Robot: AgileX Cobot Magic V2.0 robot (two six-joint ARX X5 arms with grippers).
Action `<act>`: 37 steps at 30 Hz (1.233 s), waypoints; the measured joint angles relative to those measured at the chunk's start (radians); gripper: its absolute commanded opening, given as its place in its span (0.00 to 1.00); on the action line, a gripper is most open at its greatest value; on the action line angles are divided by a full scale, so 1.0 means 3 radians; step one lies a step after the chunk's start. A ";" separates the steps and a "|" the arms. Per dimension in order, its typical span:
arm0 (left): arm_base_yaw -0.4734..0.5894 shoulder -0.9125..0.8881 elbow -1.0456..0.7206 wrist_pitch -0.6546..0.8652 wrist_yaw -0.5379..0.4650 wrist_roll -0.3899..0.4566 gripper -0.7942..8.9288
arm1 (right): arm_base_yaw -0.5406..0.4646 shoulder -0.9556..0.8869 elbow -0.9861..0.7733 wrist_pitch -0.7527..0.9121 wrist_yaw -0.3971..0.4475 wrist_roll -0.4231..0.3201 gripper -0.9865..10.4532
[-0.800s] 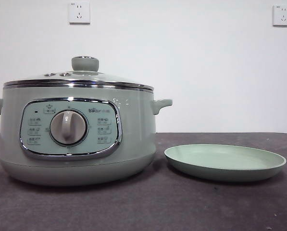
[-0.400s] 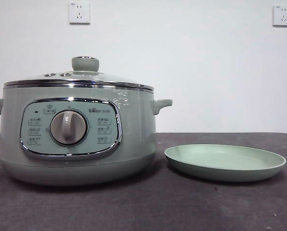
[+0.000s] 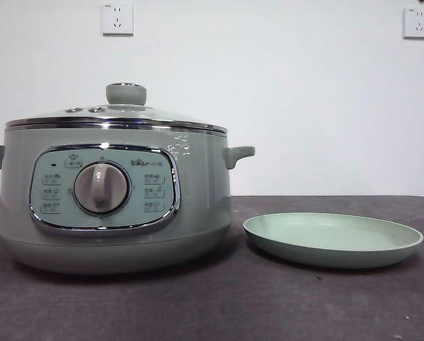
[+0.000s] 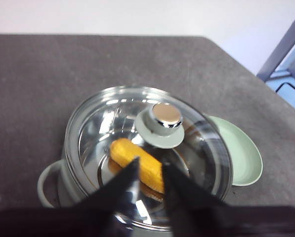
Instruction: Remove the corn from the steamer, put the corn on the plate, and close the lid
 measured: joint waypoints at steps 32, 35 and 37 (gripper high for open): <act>-0.1493 0.1935 0.1087 0.0306 -0.1415 0.0075 0.50 | 0.0085 0.0156 0.0001 0.0075 0.0004 0.0057 0.52; -0.1581 0.2118 0.1087 0.0300 -0.1525 0.0094 0.50 | 0.0085 0.0156 0.0001 0.0075 0.0024 0.0064 0.52; -0.1623 0.2210 0.1087 0.0298 -0.1598 0.0109 0.50 | 0.0085 0.0156 0.0001 0.0076 0.0025 0.0065 0.52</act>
